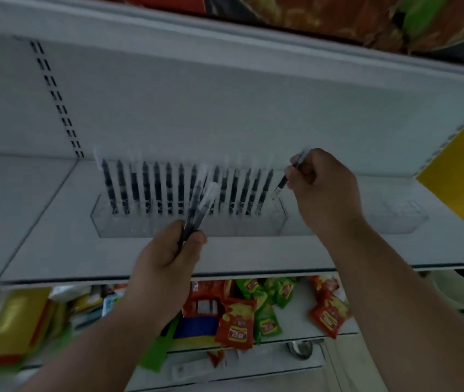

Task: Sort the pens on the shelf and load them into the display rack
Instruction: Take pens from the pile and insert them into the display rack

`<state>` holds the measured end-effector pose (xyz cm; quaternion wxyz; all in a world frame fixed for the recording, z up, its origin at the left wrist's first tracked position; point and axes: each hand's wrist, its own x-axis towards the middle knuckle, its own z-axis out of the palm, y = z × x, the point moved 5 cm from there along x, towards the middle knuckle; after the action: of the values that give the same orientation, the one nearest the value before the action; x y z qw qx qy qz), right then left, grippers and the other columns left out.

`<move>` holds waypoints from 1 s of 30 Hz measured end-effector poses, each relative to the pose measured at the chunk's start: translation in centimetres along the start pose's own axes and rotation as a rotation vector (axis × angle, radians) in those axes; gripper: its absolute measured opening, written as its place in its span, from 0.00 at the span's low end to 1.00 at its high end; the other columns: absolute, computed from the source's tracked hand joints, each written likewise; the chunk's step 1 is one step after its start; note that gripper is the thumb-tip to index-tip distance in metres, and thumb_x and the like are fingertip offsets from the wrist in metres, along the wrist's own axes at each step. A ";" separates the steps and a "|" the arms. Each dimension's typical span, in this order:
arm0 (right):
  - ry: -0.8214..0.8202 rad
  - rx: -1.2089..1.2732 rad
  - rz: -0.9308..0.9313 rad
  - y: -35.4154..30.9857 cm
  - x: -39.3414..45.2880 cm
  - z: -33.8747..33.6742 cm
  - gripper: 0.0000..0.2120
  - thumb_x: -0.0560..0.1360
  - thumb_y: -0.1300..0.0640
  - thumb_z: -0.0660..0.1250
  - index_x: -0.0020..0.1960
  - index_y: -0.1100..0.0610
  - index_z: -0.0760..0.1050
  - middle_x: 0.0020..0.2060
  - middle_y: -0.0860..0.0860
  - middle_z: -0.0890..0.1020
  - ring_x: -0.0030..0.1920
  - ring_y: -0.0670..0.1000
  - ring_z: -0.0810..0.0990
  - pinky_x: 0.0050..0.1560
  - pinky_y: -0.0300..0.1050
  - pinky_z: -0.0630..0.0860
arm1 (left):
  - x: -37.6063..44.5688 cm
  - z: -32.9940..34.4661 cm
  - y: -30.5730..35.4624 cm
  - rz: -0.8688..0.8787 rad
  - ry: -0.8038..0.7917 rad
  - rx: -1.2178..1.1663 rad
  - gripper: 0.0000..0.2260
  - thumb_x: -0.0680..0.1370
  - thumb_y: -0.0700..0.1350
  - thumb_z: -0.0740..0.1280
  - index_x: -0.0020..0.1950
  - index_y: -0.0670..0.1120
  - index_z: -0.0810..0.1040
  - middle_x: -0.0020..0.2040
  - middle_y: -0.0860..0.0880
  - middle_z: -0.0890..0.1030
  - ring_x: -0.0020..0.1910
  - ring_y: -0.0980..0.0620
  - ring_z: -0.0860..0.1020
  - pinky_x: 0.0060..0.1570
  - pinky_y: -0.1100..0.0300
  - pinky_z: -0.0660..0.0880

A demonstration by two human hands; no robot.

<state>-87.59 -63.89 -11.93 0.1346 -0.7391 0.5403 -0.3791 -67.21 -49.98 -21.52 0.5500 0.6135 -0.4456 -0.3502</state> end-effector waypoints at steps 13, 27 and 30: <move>-0.242 -0.148 -0.069 1.8 0.9 3.0 0.07 0.79 0.50 0.66 0.44 0.51 0.73 0.34 0.43 0.76 0.37 0.45 0.76 0.32 0.35 0.64 | -1.0 2.6 0.3 -0.055 0.101 -0.036 0.10 0.81 0.49 0.60 0.42 0.55 0.77 0.28 0.54 0.68 0.29 0.51 0.66 0.33 0.51 0.64; -0.519 0.419 -0.025 -3.1 -4.5 3.3 0.04 0.77 0.48 0.69 0.44 0.46 0.80 0.40 0.45 0.84 0.38 0.42 0.80 0.41 0.40 0.79 | -1.1 3.7 1.6 -0.077 0.051 -0.232 0.10 0.84 0.41 0.57 0.47 0.41 0.74 0.30 0.48 0.64 0.27 0.53 0.60 0.27 0.62 0.59; -0.597 0.517 -0.018 -5.0 -5.2 4.8 0.07 0.77 0.53 0.69 0.41 0.52 0.79 0.30 0.44 0.81 0.29 0.41 0.76 0.33 0.33 0.73 | -1.7 3.0 1.5 -0.064 0.000 -0.168 0.10 0.84 0.42 0.57 0.47 0.43 0.75 0.30 0.50 0.65 0.27 0.53 0.61 0.28 0.61 0.60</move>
<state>-81.41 -58.36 -14.29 0.4639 -0.7635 0.3576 -0.2722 -70.83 -49.53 -20.64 0.5879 0.5792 -0.3948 -0.4037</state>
